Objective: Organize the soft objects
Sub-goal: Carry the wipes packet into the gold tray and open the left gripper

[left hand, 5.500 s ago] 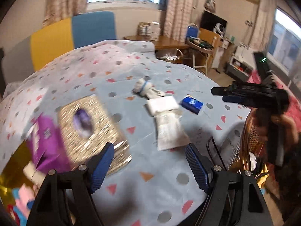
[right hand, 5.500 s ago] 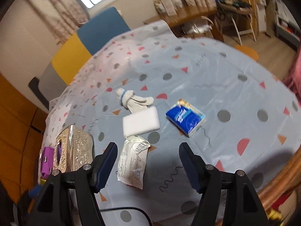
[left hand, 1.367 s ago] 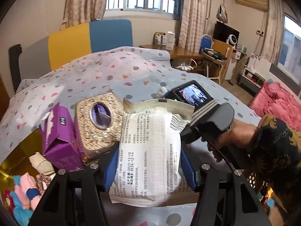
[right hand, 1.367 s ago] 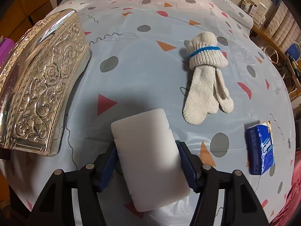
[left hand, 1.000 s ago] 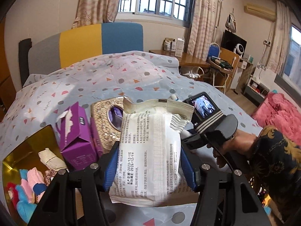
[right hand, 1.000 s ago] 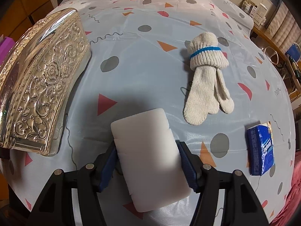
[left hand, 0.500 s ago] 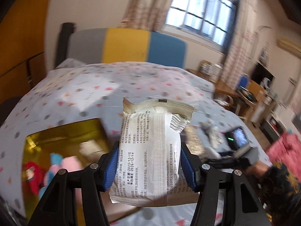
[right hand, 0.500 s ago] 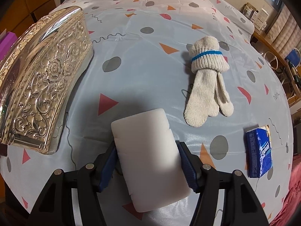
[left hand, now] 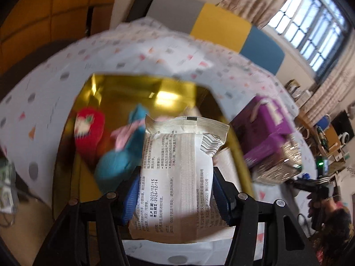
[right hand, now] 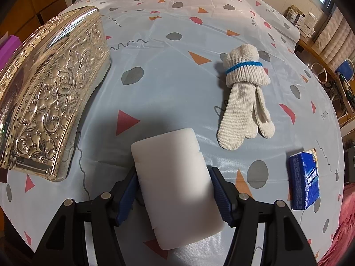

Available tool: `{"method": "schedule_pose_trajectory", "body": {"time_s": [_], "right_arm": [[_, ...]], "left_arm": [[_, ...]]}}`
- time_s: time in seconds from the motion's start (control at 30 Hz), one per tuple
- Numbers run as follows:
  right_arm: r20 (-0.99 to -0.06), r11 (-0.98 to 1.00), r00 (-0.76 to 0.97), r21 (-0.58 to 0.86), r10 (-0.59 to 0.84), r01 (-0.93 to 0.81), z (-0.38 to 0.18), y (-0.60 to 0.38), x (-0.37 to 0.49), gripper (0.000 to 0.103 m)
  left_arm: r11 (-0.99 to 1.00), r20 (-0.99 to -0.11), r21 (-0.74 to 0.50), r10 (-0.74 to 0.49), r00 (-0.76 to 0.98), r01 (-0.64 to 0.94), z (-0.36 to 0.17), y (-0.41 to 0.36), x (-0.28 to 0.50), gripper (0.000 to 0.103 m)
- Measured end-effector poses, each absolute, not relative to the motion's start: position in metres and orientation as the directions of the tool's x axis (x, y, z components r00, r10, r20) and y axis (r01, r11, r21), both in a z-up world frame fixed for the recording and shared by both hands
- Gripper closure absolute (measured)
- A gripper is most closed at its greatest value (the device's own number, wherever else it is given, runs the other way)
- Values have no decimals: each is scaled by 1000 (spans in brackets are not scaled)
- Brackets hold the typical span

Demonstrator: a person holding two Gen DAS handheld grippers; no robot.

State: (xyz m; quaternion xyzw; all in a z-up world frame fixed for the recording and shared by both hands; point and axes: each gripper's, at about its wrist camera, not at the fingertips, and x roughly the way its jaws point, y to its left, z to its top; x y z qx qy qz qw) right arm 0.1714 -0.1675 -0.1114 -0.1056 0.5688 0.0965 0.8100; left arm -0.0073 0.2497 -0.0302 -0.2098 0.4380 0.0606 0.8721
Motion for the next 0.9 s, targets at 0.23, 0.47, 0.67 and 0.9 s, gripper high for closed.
{"method": "schedule_pose_trajectory", "body": {"time_s": [0.23, 0.47, 0.67, 0.9], "right_arm": [[-941, 959, 336, -62, 36, -277, -111, -167, 171, 39], [-941, 959, 335, -60, 37, -276, -111, -167, 171, 39], [-941, 959, 336, -63, 35, -277, -112, -167, 171, 39], [-941, 960, 336, -63, 34, -274, -112, -166, 172, 39]], "left_arm": [[902, -839, -217, 22, 543, -372, -59, 272, 19, 43], [918, -835, -140, 91, 542, -371, -57, 272, 32, 41], [922, -834, -87, 140, 534, -377, -59, 268, 29, 34], [928, -787, -40, 199, 584, -370, -38, 257, 12, 21]]}}
